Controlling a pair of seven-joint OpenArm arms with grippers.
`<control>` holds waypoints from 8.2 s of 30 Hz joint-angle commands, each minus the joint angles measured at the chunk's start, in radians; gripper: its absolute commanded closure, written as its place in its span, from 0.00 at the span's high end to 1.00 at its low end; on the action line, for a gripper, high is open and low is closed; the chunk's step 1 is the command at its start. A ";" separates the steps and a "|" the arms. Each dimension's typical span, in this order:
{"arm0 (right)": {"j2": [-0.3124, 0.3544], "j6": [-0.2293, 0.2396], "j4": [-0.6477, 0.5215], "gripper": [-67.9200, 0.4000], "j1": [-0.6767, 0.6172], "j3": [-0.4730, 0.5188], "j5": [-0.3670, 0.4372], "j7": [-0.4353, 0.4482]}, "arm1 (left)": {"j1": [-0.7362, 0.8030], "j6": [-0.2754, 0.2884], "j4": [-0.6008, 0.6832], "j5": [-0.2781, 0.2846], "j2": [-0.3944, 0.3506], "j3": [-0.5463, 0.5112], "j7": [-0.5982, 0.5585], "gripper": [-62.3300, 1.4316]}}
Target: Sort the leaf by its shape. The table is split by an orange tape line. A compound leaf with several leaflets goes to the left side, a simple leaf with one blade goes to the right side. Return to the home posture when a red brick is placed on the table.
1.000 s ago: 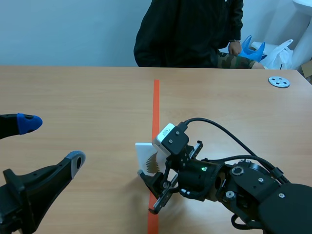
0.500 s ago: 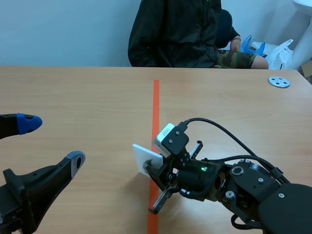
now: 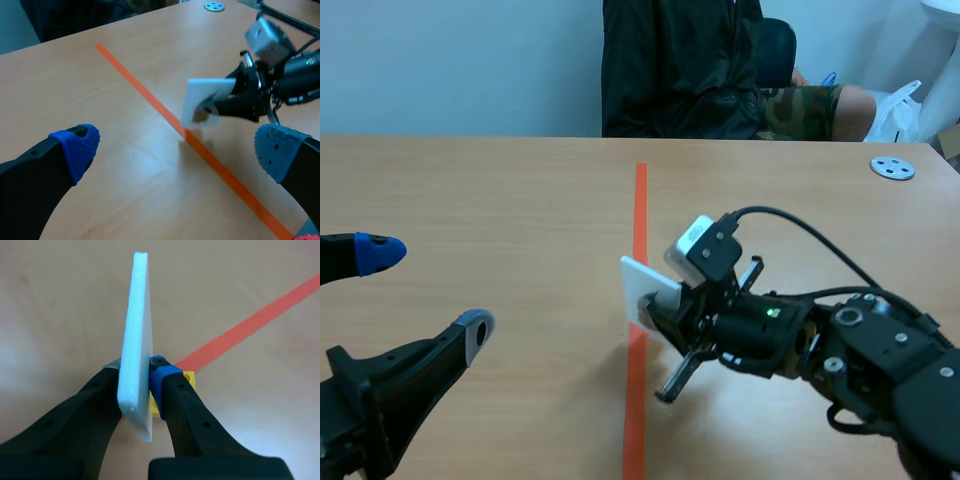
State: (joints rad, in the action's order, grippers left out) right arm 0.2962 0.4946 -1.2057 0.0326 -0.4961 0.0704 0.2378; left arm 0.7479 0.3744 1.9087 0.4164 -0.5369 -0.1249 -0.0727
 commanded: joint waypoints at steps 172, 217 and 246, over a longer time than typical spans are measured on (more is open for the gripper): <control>0.127 -0.128 -0.852 1.00 -0.675 0.508 0.475 -0.468 | -0.003 0.002 0.015 0.006 0.007 0.003 -0.014 1.00; 0.127 0.011 -0.475 1.00 -0.402 0.341 0.306 -0.338 | -0.003 0.002 0.015 0.006 0.007 0.003 -0.014 1.00; 0.022 0.015 -0.018 0.71 -0.085 -0.009 -0.090 0.069 | -0.003 0.002 0.015 0.006 0.007 0.003 -0.014 1.00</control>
State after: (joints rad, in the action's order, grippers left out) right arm 0.3080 0.5102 -1.1957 -0.0620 -0.5125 -0.0307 0.2886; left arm 0.7479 0.3744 1.9087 0.4160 -0.5369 -0.1249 -0.0727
